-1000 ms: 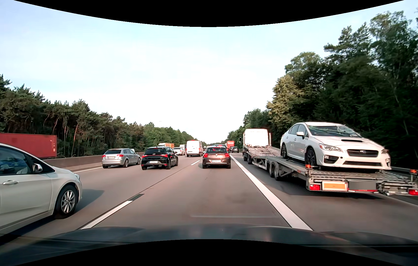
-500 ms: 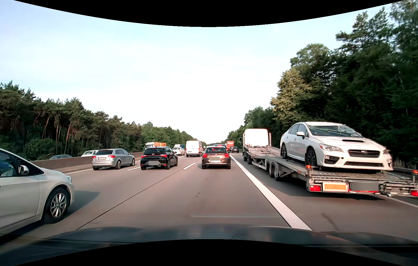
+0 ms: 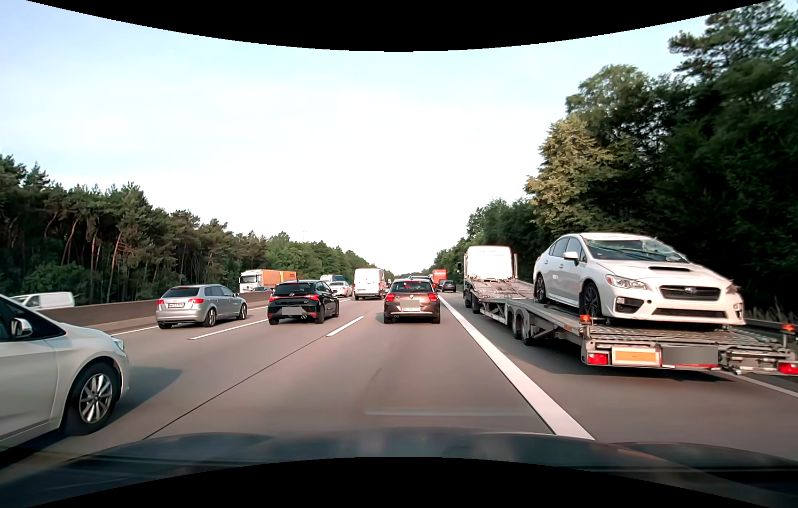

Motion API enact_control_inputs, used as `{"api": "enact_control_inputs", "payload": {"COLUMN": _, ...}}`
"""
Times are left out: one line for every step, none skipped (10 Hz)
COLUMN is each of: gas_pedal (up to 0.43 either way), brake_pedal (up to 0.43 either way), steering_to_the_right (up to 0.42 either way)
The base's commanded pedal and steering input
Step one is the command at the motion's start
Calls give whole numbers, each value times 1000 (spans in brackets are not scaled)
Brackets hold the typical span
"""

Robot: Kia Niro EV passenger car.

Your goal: Follow the waypoints while adhering to traffic rules and regulations

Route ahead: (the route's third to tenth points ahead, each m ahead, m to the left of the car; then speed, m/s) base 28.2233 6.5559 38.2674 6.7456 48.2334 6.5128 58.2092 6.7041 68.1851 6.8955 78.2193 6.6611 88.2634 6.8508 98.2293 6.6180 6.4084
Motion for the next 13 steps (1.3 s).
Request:
{"api": "enact_control_inputs", "payload": {"gas_pedal": 0, "brake_pedal": 67, "steering_to_the_right": -4}}
{"api": "enact_control_inputs", "payload": {"gas_pedal": 0, "brake_pedal": 67, "steering_to_the_right": -4}}
{"api": "enact_control_inputs", "payload": {"gas_pedal": 0, "brake_pedal": 73, "steering_to_the_right": -4}}
{"api": "enact_control_inputs", "payload": {"gas_pedal": 0, "brake_pedal": 73, "steering_to_the_right": -4}}
{"api": "enact_control_inputs", "payload": {"gas_pedal": 0, "brake_pedal": 73, "steering_to_the_right": -4}}
{"api": "enact_control_inputs", "payload": {"gas_pedal": 0, "brake_pedal": 73, "steering_to_the_right": -4}}
{"api": "enact_control_inputs", "payload": {"gas_pedal": 0, "brake_pedal": 73, "steering_to_the_right": -4}}
{"api": "enact_control_inputs", "payload": {"gas_pedal": 0, "brake_pedal": 73, "steering_to_the_right": -5}}
{"api": "enact_control_inputs", "payload": {"gas_pedal": 0, "brake_pedal": 73, "steering_to_the_right": -6}}
{"api": "enact_control_inputs", "payload": {"gas_pedal": 0, "brake_pedal": 79, "steering_to_the_right": -6}}
{"api": "enact_control_inputs", "payload": {"gas_pedal": 0, "brake_pedal": 73, "steering_to_the_right": -6}}
{"api": "enact_control_inputs", "payload": {"gas_pedal": 0, "brake_pedal": 79, "steering_to_the_right": -6}}
{"api": "enact_control_inputs", "payload": {"gas_pedal": 0, "brake_pedal": 79, "steering_to_the_right": -6}}
